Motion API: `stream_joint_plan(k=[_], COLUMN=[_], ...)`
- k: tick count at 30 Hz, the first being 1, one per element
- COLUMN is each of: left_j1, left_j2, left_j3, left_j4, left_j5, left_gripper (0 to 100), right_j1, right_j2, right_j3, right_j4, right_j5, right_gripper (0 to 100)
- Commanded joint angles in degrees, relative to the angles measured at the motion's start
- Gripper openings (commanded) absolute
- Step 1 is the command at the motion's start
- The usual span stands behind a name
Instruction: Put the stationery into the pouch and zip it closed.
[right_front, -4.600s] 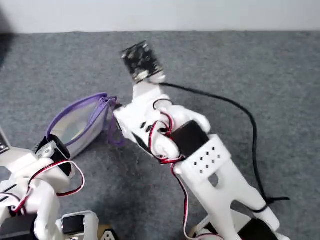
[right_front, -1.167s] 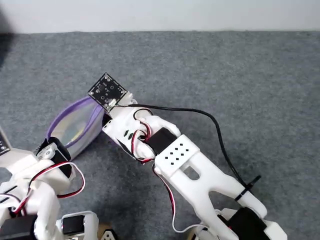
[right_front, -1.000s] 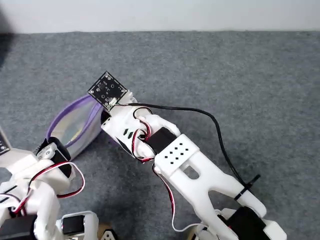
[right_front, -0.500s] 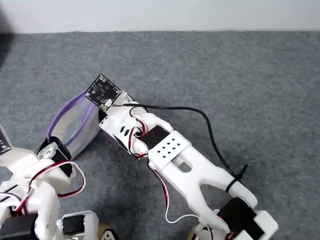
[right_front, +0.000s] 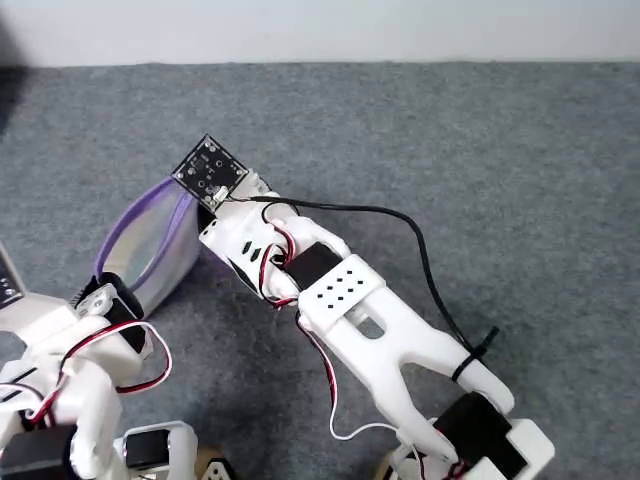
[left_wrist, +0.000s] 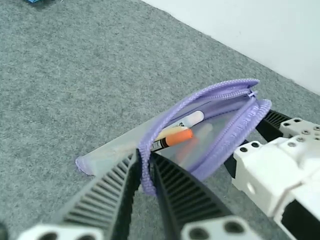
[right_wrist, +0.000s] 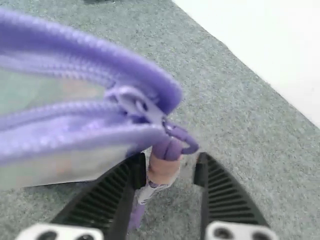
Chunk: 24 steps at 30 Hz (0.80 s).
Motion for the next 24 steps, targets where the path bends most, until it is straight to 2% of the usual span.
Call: stream_joint_plan(k=[1, 4, 11, 19, 24], left_j1=[0.44, 0.44, 0.44, 0.44, 0.79], left_j2=[3.25, 3.25, 3.25, 3.25, 3.25], left_j3=[2.07, 2.07, 1.80, 1.71, -0.22], left_j4=[1.58, 1.58, 1.76, 1.76, 3.34], left_j5=[0.35, 0.35, 0.35, 0.35, 0.44], left_gripper=[2, 2, 2, 2, 5], right_j1=[1.54, 1.54, 1.63, 1.63, 1.63], right_j2=[-1.10, -1.45, -4.18, -17.19, -24.13], right_j3=[-4.48, -4.48, -3.34, -0.62, -0.44], right_j4=[-1.63, -1.54, -0.04, 12.09, 14.81], right_j5=[0.53, 0.53, 3.96, 4.04, 3.96], right_gripper=[0.3, 4.1, 0.9, 0.9, 0.9])
